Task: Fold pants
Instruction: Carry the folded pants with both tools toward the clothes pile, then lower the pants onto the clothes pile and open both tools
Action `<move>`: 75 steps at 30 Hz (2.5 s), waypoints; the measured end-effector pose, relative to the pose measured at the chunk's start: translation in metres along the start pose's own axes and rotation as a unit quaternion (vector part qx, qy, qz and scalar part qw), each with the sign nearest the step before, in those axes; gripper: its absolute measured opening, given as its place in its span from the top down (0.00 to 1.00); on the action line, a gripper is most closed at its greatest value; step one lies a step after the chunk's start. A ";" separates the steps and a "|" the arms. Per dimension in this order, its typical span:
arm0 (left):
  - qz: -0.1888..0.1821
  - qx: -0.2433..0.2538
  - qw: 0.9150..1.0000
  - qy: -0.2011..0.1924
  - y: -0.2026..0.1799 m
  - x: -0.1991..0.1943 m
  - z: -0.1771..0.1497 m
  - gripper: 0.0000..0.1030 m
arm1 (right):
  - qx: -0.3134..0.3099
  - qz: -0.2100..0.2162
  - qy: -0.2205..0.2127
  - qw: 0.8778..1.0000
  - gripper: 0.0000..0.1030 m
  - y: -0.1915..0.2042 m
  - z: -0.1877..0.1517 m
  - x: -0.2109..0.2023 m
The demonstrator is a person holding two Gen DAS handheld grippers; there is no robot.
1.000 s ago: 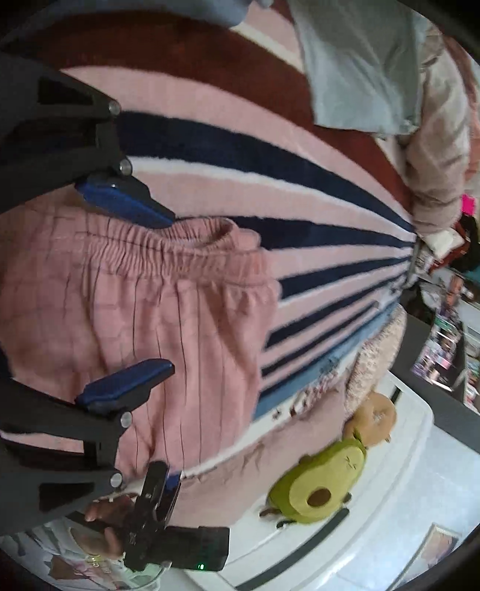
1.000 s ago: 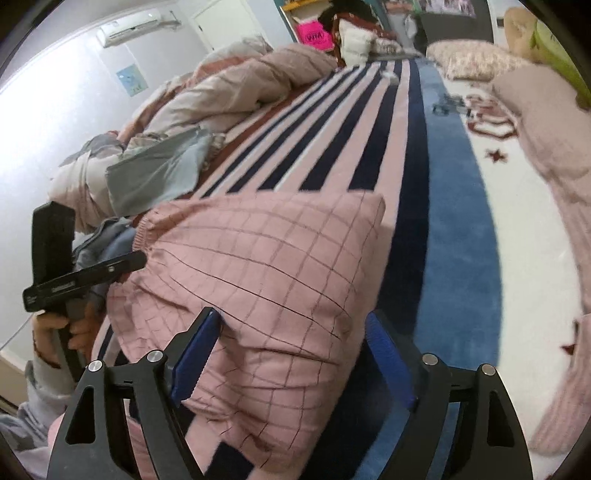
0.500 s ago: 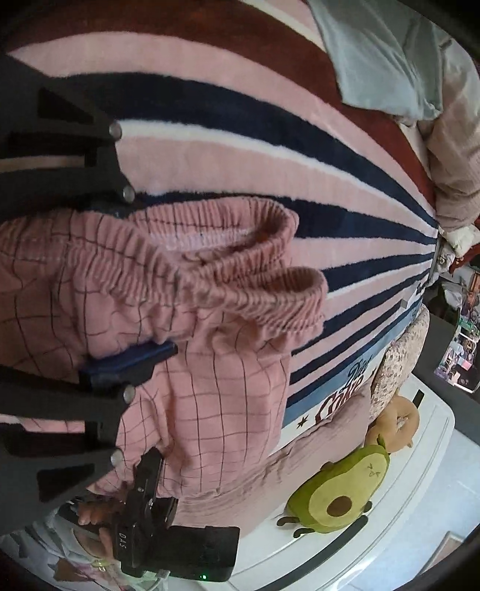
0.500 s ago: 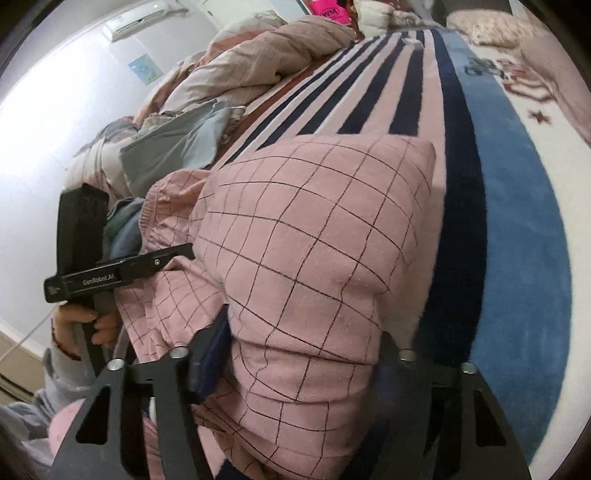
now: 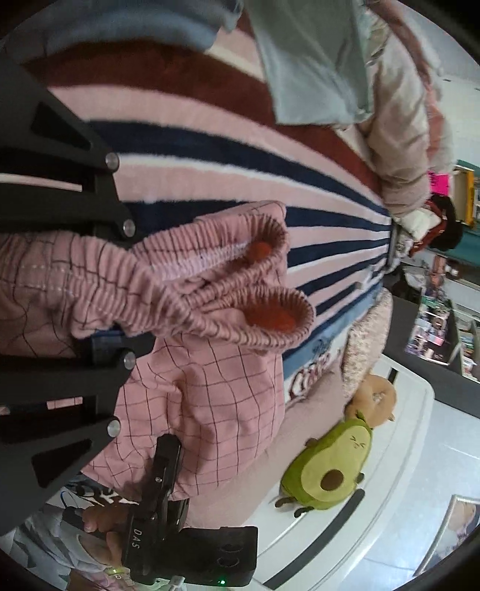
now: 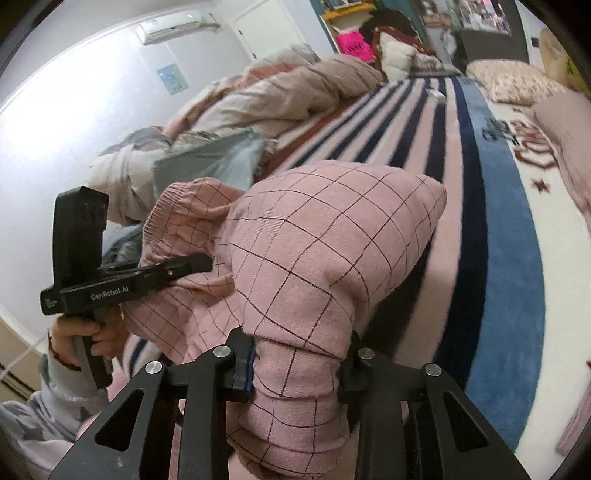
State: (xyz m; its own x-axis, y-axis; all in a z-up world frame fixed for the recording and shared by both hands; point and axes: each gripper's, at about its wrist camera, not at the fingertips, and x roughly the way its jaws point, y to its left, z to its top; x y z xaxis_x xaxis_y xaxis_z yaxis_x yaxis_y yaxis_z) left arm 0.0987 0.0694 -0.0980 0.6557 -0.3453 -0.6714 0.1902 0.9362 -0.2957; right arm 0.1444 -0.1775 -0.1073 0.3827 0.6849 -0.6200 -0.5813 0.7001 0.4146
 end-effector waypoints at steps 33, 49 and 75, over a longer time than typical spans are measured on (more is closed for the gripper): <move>0.209 -0.118 0.961 -0.137 0.253 -0.249 -0.038 0.80 | -0.124 0.193 0.084 0.970 0.77 0.290 0.101 0.205; 0.249 -0.164 0.950 -0.093 0.300 -0.213 -0.068 0.66 | -0.135 0.146 0.123 0.972 0.63 0.299 0.085 0.249; 0.264 -0.062 0.944 -0.187 0.113 -0.235 -0.031 0.19 | -0.160 0.077 0.017 0.984 0.20 0.230 0.065 0.088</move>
State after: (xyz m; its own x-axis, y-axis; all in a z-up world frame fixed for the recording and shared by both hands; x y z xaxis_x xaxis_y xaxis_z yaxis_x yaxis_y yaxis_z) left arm -0.0566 0.2541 0.0054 0.8521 0.2368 -0.4669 -0.3068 0.9485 -0.0789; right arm 0.0906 0.0573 -0.0235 0.2513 0.7662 -0.5914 -0.8288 0.4859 0.2774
